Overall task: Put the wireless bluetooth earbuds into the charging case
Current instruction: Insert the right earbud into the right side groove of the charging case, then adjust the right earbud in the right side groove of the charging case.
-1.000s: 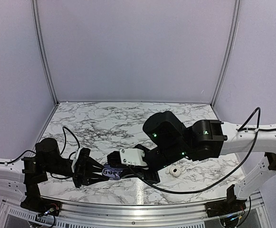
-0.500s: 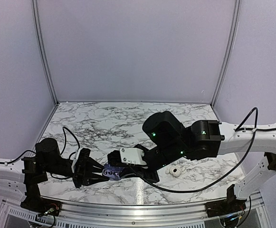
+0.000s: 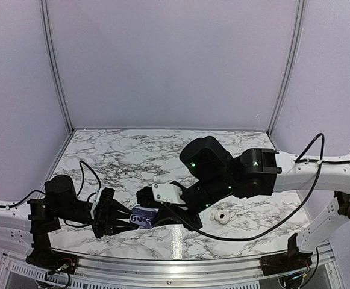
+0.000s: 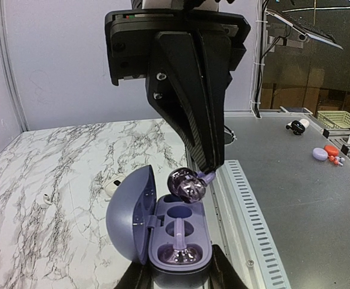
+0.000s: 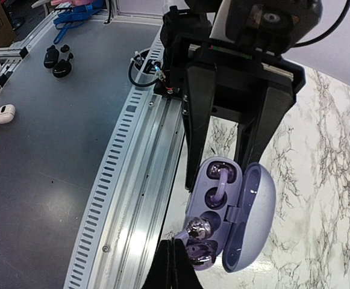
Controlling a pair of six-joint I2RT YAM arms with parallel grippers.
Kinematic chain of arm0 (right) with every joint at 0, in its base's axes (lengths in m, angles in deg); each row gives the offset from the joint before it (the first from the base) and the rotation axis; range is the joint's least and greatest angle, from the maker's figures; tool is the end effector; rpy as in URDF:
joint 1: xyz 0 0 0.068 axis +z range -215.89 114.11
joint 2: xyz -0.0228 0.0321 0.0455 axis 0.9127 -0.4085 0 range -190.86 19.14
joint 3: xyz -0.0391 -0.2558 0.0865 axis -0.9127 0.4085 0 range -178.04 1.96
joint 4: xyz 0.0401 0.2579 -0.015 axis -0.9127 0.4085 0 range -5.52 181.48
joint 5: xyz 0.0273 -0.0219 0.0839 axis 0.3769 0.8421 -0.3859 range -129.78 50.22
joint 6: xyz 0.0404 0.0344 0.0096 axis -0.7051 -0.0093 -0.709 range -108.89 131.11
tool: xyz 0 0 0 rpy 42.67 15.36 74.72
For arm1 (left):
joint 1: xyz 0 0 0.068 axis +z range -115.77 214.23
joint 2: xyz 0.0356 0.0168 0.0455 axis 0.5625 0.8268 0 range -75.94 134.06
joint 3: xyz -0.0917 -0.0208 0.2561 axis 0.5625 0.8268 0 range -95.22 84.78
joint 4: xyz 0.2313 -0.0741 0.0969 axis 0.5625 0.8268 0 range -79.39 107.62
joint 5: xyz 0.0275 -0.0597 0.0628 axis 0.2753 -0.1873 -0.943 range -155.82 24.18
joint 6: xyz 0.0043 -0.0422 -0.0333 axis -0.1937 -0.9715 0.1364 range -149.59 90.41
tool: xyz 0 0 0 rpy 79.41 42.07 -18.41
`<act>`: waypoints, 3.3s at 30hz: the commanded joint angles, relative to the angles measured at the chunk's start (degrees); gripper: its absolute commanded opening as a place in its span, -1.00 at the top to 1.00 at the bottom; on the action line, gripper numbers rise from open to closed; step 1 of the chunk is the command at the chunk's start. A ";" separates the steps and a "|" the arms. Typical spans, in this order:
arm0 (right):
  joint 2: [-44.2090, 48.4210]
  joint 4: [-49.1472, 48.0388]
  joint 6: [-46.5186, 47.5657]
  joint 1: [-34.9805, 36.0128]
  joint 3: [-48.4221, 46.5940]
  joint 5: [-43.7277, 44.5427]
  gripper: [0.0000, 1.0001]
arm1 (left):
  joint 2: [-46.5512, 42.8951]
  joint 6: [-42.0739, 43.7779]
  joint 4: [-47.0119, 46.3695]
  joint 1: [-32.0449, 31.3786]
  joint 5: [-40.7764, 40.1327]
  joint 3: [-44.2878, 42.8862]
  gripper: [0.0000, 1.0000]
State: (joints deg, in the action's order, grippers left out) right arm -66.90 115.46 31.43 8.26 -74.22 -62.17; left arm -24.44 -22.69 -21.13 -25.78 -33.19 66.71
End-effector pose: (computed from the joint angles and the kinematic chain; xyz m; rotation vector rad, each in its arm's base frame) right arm 0.0783 0.3252 0.3242 -1.8992 1.4622 0.9156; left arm 0.0821 -0.1803 0.2321 1.3082 1.1248 -1.1547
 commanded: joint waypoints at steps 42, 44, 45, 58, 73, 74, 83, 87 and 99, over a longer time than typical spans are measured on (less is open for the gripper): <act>-3.88 4.33 -2.29 -2.69 -7.55 -6.61 0.65 | -1.22 1.58 0.28 -0.72 1.41 -2.96 1.00; -3.79 4.41 -2.25 -2.69 -7.80 -6.59 0.61 | -1.38 1.47 0.32 -0.72 1.22 -2.90 1.00; -3.74 4.49 -2.22 -2.69 -7.99 -6.56 0.58 | -1.47 1.48 0.30 -0.72 1.19 -2.86 1.00; 0.91 1.14 -3.38 -2.55 -7.22 -1.20 0.33 | -3.05 0.45 0.32 -0.70 -0.45 -2.68 1.00; 6.02 -2.65 -4.24 6.81 -2.31 25.35 0.33 | -4.09 -1.20 0.11 -0.64 -6.93 -3.12 1.00; 6.05 -2.75 -4.23 7.04 -2.05 26.16 0.33 | -4.31 -1.26 0.15 -0.64 -7.03 -3.12 1.00; 4.72 -4.18 -2.93 9.41 -1.57 31.80 0.32 | -4.92 -1.42 -0.17 -0.64 -7.34 -2.85 1.00; 3.88 -4.22 -2.57 10.42 -1.35 32.79 0.32 | -5.16 -1.50 -0.32 -0.64 -7.48 -2.77 1.00; 2.50 -4.96 -2.36 11.49 -0.72 36.31 0.30 | -5.40 -1.62 -0.79 -0.64 -7.45 -2.68 1.00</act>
State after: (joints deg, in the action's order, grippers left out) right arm -63.45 112.31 28.70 18.80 -74.94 -28.82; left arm -29.03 -24.13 -20.78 -26.18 -40.43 65.75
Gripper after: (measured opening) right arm 0.351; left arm 0.294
